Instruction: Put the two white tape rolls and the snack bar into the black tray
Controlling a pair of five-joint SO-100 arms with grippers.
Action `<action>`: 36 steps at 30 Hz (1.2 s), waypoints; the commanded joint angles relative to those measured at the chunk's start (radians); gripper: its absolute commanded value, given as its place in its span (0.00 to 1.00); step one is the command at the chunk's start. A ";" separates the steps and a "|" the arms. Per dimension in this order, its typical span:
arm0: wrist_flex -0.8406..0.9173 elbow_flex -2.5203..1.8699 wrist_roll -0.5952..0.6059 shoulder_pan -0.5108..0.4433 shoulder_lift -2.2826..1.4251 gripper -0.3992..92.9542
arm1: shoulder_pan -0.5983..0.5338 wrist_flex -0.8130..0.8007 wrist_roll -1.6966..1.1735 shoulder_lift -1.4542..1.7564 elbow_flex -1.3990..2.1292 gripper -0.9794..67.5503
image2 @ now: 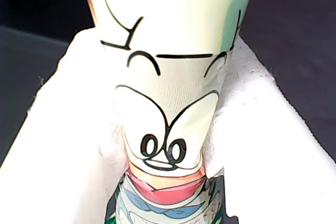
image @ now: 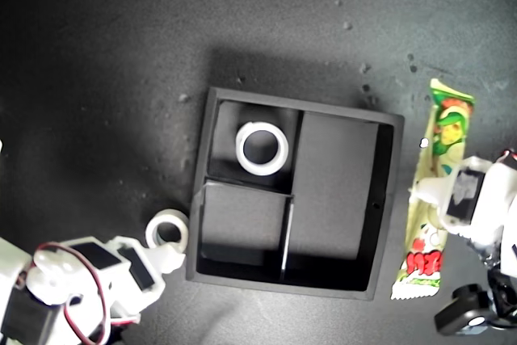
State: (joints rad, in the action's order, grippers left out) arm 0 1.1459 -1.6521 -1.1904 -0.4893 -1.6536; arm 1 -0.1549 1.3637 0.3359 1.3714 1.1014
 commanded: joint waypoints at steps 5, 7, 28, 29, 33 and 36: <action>-0.192 -0.150 -0.040 -0.012 -0.077 0.13 | 0.032 -0.083 -0.110 -0.265 -0.308 0.01; -0.215 -0.155 -0.041 -0.015 -0.060 0.13 | 0.040 -0.124 -0.104 -0.301 -0.314 0.01; -0.370 -0.291 -0.117 0.000 0.041 0.13 | 0.041 -0.206 -0.086 -0.318 -0.232 0.22; -0.371 -0.284 -0.117 0.005 0.061 0.13 | 0.040 -0.204 -0.083 -0.318 -0.219 0.23; -0.394 -0.249 -0.072 0.026 0.137 0.10 | 0.038 -0.195 -0.061 -0.318 -0.184 0.37; -0.379 -0.233 -0.052 0.040 0.112 0.05 | 0.043 -0.161 -0.046 -0.311 -0.192 0.36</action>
State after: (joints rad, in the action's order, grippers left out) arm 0 0.7655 -1.9267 -1.2640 -0.4740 -1.5171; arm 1 -0.1104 1.1796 0.2730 1.0385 0.9235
